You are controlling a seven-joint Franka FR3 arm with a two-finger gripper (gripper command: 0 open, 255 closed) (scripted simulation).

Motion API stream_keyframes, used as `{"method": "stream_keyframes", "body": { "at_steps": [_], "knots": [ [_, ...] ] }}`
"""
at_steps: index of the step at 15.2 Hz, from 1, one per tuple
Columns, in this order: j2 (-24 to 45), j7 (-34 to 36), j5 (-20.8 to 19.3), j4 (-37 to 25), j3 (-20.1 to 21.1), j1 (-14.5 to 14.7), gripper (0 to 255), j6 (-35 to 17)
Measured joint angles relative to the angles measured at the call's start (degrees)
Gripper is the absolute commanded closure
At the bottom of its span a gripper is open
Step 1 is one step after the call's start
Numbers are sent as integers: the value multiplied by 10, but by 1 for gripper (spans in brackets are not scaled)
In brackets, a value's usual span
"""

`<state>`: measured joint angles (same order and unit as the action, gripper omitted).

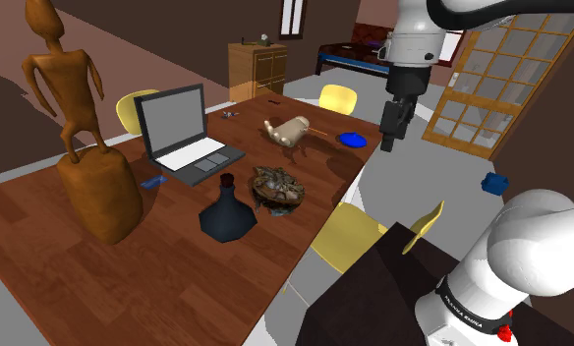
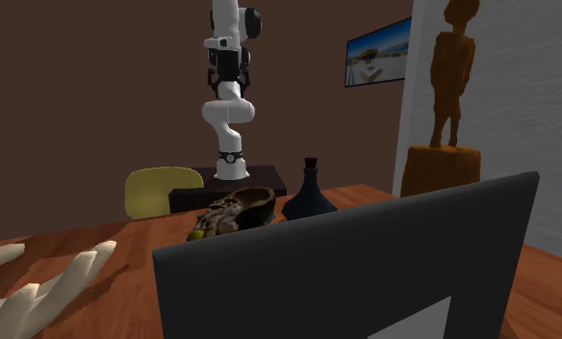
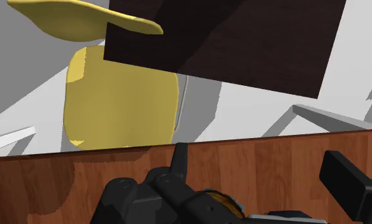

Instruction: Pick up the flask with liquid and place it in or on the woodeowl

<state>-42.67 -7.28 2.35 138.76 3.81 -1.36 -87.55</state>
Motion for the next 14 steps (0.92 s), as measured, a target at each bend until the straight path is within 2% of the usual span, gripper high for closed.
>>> {"method": "stream_keyframes", "body": {
  "at_steps": [4,14],
  "knots": [
    [34,20,13,-4,19,6,0,-32],
    [221,103,35,-73,90,21,0,-157]
  ]
}}
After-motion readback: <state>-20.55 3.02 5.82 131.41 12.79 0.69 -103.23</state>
